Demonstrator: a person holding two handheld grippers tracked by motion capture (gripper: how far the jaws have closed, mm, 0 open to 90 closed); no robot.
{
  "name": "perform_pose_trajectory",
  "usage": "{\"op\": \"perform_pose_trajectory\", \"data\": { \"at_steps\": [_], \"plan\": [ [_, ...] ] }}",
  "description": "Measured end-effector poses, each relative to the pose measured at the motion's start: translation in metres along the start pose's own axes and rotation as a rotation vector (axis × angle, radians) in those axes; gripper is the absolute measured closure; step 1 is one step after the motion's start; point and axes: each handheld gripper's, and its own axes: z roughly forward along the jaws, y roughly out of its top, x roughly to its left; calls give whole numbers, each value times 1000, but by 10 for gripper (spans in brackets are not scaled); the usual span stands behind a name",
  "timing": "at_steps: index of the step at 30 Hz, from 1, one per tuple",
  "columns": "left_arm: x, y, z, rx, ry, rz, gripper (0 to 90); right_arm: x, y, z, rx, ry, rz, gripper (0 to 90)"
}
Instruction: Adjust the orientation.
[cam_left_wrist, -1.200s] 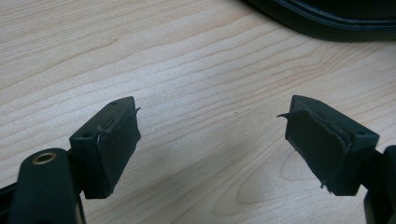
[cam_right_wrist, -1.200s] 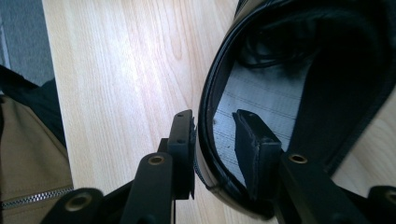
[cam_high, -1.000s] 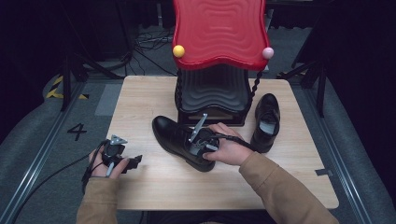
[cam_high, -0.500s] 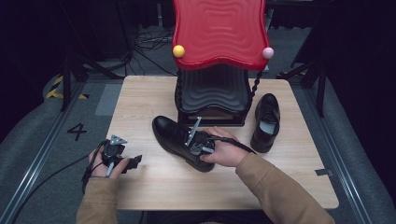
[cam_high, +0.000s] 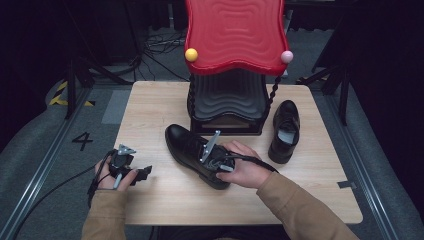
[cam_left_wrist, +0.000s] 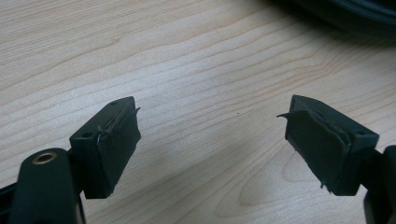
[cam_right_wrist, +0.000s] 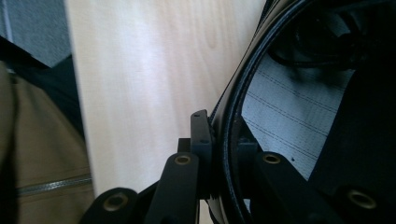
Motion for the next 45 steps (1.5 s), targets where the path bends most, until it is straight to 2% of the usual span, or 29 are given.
{"op": "perform_pose_trajectory", "data": {
  "at_steps": [4,8,14,17,18,20,21,26,29,33,35,36,38,41,45],
  "plan": [
    [-1,1,1,0,-1,-1,181,17,-12,-19,-50,9,-8,839],
    [-2,3,2,8,-8,7,181,30,-28,-34,-80,7,10,834],
    [-3,4,4,4,-2,9,181,40,-53,-49,-97,-19,83,818],
    [-3,5,4,9,-5,12,181,40,-65,-52,-110,-38,143,812],
    [-3,5,4,9,-5,12,181,40,-65,-52,-110,-38,143,812],
    [-3,5,4,12,-4,12,181,39,-75,-52,-117,-66,202,812],
    [-3,5,4,12,-4,12,181,39,-75,-52,-117,-66,202,812],
    [-4,5,5,13,-6,10,181,38,-88,-48,-95,-121,281,811],
    [-4,5,5,10,1,10,181,38,-95,-43,-85,-135,327,809],
    [-5,5,5,17,-4,10,181,41,-101,-35,-60,-160,361,805],
    [-5,5,6,16,-3,9,181,41,-103,-32,-48,-165,364,806],
    [-5,5,6,21,-4,13,181,44,-104,-25,-48,-175,368,804],
    [-5,5,6,26,-13,14,181,45,-104,-23,-52,-164,373,804],
    [-5,5,6,25,-10,14,181,49,-102,-19,-42,-176,358,799],
    [-5,5,6,25,-7,12,181,54,-102,-20,-43,-124,356,798]
  ]
}}
